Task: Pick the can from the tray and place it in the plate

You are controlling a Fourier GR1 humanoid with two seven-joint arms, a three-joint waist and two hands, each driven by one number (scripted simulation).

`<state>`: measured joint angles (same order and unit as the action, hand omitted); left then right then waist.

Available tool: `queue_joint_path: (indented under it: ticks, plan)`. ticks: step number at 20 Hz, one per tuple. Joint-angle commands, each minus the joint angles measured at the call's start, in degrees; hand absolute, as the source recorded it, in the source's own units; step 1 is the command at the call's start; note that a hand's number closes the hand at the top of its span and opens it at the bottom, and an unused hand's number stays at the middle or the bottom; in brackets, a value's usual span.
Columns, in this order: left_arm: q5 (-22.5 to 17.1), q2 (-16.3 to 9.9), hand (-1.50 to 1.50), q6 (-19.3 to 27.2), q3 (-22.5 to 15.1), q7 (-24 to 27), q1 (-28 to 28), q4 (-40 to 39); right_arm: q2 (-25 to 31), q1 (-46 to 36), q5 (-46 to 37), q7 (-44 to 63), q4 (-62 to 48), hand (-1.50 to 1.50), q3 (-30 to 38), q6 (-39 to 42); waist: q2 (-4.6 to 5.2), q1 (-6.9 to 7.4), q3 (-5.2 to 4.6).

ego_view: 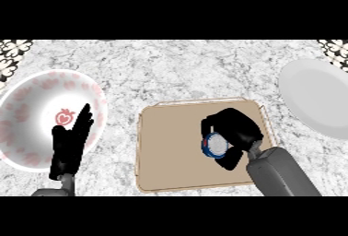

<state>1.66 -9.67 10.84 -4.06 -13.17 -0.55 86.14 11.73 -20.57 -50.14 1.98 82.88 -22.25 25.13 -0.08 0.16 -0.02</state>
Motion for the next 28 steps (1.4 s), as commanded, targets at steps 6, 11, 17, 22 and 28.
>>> queue_joint_path:
  ticks: [6,11,17,22,28]
  plan:
    - [0.3,0.1,0.0,-0.1,0.8,1.1,-0.1,-0.5,6.6,2.2,-1.9,-1.0,-1.3,1.5,14.1,-13.5,0.13,-0.39,0.06]
    - [1.8,2.8,0.0,1.9,-1.0,-0.9,-1.4,-1.2,12.3,0.2,2.2,-7.5,-5.8,1.5,24.8,-19.3,0.12,-0.49,0.07]
    - [1.0,1.1,0.0,0.6,1.0,1.1,0.1,-2.0,9.6,-0.5,3.0,-3.5,-0.5,1.5,30.9,-28.0,-0.08,-0.5,0.04]
    - [1.1,1.7,0.0,0.6,1.1,-0.6,-0.5,-0.2,13.4,-3.8,5.7,0.9,-1.2,1.5,37.4,-25.0,0.0,-0.13,0.02]
    - [2.4,2.7,0.0,-0.3,0.1,-0.2,-1.9,-1.7,16.8,-11.1,7.2,-0.8,-15.4,1.5,41.5,-25.9,0.2,0.3,0.03]
